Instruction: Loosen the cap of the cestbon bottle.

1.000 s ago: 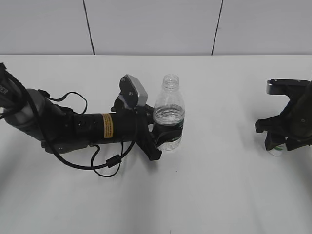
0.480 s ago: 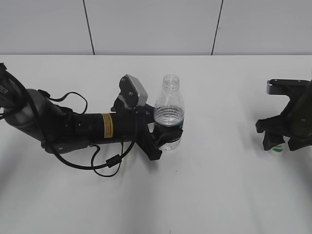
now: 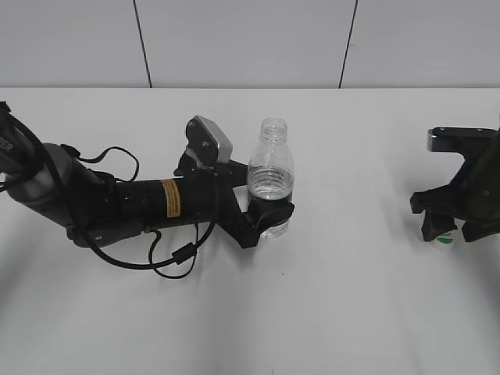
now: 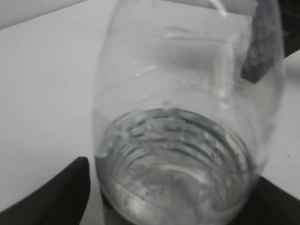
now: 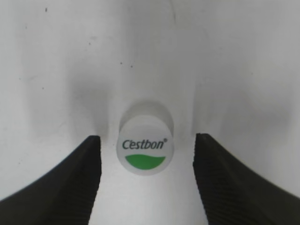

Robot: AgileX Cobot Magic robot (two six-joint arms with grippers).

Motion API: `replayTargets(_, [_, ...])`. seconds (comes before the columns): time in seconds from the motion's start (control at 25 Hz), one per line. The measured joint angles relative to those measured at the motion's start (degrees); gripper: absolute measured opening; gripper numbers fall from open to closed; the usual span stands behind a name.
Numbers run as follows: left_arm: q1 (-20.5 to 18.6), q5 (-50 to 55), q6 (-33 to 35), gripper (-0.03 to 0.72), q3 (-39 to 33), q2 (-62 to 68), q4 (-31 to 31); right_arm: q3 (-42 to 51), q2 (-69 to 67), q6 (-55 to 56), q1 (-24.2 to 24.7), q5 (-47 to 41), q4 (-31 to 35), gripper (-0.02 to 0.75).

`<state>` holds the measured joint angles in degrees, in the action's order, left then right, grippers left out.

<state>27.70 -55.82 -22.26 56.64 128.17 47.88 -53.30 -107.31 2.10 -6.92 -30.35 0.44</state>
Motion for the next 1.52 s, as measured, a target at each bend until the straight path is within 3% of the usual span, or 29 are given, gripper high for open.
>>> replayTargets(0.24, [0.0, 0.1, 0.0, 0.562, -0.1, -1.3, -0.5, 0.0, 0.0, 0.0, 0.0, 0.0, 0.3, 0.48])
replayTargets(1.08, [0.0, -0.3, 0.0, 0.563, -0.8, -12.0, 3.5, 0.0, 0.0, 0.0, 0.0, -0.5, -0.4, 0.48])
replayTargets(1.52, [0.0, 1.1, -0.7, 0.563, -1.1, -20.4, 0.2, -0.1, 1.7, 0.0, 0.0, -1.6, -0.1, 0.48])
